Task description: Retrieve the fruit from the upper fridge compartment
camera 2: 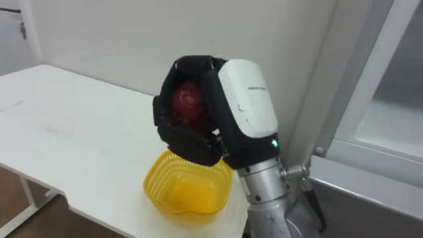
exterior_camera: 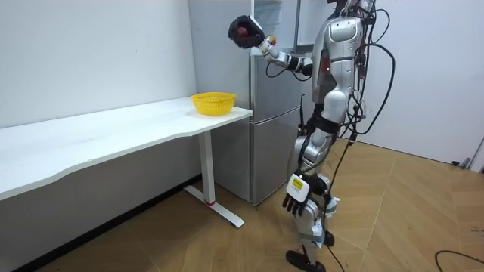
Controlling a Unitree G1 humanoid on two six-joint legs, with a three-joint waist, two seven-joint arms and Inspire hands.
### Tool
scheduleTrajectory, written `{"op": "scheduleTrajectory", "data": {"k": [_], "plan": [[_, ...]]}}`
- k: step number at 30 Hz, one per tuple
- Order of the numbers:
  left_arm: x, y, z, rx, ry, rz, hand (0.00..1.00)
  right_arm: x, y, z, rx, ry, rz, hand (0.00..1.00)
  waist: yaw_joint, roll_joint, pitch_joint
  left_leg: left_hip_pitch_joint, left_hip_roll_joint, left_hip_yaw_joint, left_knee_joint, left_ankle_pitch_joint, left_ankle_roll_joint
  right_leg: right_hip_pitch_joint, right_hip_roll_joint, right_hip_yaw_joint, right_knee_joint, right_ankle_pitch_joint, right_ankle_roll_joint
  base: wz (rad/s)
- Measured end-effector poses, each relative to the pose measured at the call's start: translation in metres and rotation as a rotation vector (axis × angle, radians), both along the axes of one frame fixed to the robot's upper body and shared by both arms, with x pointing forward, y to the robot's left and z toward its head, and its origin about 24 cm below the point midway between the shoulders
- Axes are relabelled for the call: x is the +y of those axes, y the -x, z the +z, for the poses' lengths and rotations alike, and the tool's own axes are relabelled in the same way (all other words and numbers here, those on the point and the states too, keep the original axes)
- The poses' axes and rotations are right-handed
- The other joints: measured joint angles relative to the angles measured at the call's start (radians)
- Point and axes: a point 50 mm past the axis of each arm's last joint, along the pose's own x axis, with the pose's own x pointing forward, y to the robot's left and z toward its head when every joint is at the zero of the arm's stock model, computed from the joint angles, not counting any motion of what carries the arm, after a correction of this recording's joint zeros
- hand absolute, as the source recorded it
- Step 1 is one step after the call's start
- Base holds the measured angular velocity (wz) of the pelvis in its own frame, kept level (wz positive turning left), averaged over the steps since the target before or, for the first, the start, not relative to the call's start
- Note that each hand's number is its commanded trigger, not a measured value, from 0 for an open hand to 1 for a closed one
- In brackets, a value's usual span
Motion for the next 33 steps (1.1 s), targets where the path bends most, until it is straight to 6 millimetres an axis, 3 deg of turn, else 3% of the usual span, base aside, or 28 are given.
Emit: {"op": "scheduleTrajectory", "data": {"k": [6,12,24,33], "plan": [[-0.003,0.004,-0.001,0.03,0.011,-0.007,0.0,-0.007,-0.016,-0.035,0.166,0.041,-0.061,1.0,0.03,-0.007,-0.0018,-0.027,-0.005,-0.023,0.014,0.001,0.0,-0.003,-0.004,-0.033,0.001,0.0,0.0,0.13],[-0.002,0.005,-0.001,0.047,0.008,-0.005,0.0,-0.016,-0.024,-0.054,0.261,0.062,-0.121,1.0,0.054,-0.014,-0.0033,-0.036,-0.009,-0.046,0.015,0.007,-0.002,-0.003,-0.005,-0.049,0.001,0.0,0.001,0.11],[-0.001,-0.001,0.0,0.041,0.016,-0.013,0.0,-0.026,-0.033,-0.081,0.378,0.089,-0.178,1.0,0.075,-0.045,0.0049,-0.078,-0.019,-0.072,0.03,0.012,-0.001,-0.025,-0.012,-0.068,0.001,-0.002,0.003,0.07],[-0.002,-0.005,0.0,0.046,0.034,-0.018,0.0,-0.028,-0.038,-0.092,0.43,0.108,-0.192,1.0,0.097,-0.046,0.0064,-0.086,-0.019,-0.072,0.035,0.012,-0.001,-0.037,-0.013,-0.067,0.001,-0.002,0.003,0.0]]}}
